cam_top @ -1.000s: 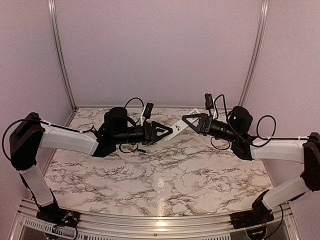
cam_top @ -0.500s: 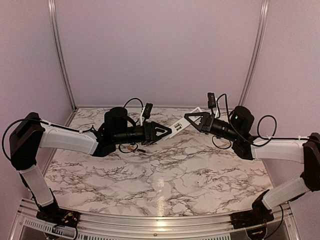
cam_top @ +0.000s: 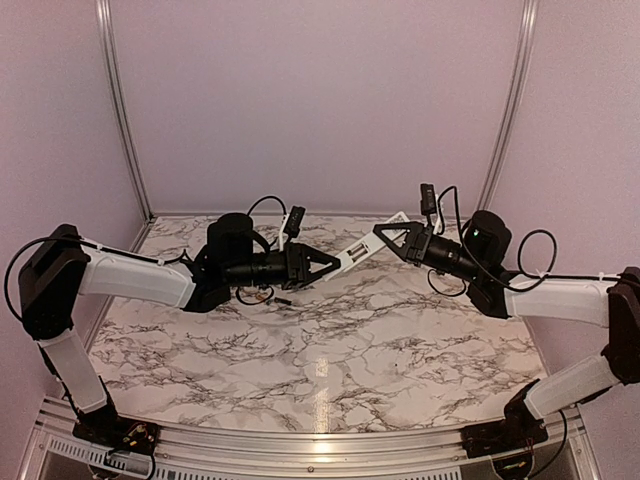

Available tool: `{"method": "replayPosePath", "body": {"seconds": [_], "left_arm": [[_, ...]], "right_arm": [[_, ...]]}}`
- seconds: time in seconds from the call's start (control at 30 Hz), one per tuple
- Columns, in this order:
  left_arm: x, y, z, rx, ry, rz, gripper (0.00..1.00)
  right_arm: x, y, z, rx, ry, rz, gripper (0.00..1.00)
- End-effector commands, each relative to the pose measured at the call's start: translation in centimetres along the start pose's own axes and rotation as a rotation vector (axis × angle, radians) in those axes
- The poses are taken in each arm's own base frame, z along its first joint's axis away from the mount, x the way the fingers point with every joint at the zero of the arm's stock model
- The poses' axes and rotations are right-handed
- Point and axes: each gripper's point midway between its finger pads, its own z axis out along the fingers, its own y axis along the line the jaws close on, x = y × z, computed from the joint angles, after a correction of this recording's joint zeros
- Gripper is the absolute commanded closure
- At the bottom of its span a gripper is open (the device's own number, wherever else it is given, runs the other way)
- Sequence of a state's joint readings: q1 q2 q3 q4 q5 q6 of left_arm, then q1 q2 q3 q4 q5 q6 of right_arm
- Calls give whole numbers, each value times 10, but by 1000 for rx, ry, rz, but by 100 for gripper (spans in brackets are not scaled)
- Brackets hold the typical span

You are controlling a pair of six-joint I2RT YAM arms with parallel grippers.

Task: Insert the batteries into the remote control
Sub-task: Remove the battery cover from the remote control.

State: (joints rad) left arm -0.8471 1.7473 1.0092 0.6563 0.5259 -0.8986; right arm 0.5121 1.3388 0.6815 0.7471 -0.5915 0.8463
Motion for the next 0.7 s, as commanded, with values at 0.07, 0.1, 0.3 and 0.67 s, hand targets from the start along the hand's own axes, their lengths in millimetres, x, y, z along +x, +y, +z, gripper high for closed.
{"method": "replayPosePath", "body": {"seconds": [0.07,0.1,0.3,0.67], "left_arm": [[11,7,0,-1,30,-22,86],[11,6,0,2,31,-20,88],[10,-10,-5,64,27,15,99],[32,1,-23,-24,110,105,100]], "right_arm": [[-8,-5,-4,29,-34,-28,100],[-9,-5,-4,31,-34,-31,100],[-10,-13,-4,60,-29,-39,100],[-5,-42,-16,139,-13,-28,100]]}}
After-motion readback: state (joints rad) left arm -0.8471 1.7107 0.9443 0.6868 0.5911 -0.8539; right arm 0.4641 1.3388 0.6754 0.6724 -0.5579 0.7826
